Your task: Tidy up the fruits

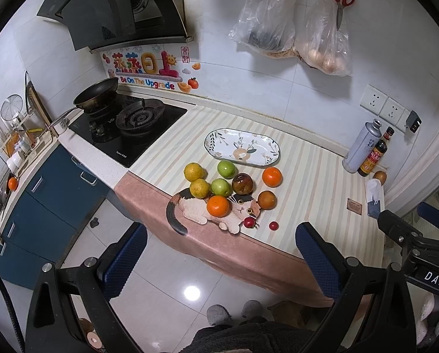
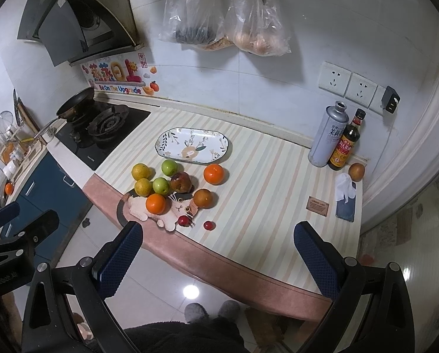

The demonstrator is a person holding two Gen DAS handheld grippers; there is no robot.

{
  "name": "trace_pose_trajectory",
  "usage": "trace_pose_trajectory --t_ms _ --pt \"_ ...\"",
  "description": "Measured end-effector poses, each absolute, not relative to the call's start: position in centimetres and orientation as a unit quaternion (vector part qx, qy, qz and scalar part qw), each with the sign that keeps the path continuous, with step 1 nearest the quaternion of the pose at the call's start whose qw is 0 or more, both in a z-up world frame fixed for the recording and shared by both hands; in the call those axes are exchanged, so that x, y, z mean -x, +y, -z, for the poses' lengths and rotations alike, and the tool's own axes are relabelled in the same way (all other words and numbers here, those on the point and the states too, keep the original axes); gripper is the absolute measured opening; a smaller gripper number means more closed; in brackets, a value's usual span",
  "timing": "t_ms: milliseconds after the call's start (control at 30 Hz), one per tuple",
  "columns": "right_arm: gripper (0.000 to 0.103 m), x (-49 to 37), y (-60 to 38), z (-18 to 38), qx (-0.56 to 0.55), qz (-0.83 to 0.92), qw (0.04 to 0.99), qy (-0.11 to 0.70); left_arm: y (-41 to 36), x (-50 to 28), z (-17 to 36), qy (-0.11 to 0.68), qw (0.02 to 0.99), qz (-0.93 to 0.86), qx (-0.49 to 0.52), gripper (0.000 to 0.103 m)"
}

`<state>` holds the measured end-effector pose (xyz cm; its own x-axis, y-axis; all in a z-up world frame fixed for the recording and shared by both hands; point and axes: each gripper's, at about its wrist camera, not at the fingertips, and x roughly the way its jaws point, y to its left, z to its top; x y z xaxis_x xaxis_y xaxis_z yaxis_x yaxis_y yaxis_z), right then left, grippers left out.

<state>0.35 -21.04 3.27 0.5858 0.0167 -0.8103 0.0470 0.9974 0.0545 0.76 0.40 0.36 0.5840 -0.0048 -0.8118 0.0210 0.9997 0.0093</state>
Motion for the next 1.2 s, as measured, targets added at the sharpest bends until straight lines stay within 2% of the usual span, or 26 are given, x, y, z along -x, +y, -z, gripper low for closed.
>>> trace_pose_trajectory --t_ms 133,400,667,933,1100,1200 --pt "0.103 -1.0 -22.5 -2.4 -0.065 0.001 0.889 0.453 0.7 -1.6 -0.1 0.446 0.895 -0.009 -0.001 0.103" --pt "0.103 -6.0 -23.6 4.3 -0.106 -0.041 0.861 0.495 2.9 -7.0 3.9 0.445 0.888 -0.115 -0.015 0.103" --pt "0.103 -13.5 -21.2 12.7 -0.114 -0.079 0.828 0.543 6.8 -13.2 12.1 0.529 0.836 -0.144 0.01 0.103" --pt "0.102 -23.5 -17.8 20.8 -0.16 -0.073 0.782 0.598 11.1 -22.3 19.9 0.606 0.785 -0.097 0.089 0.102" --pt "0.097 -29.3 -15.4 25.9 -0.183 -0.048 0.749 0.635 12.7 -28.7 23.9 0.643 0.754 -0.051 0.123 0.097" --pt "0.09 -32.0 -13.8 28.8 -0.183 -0.036 0.727 0.661 12.2 -32.3 26.8 0.665 0.738 -0.024 0.112 0.096"
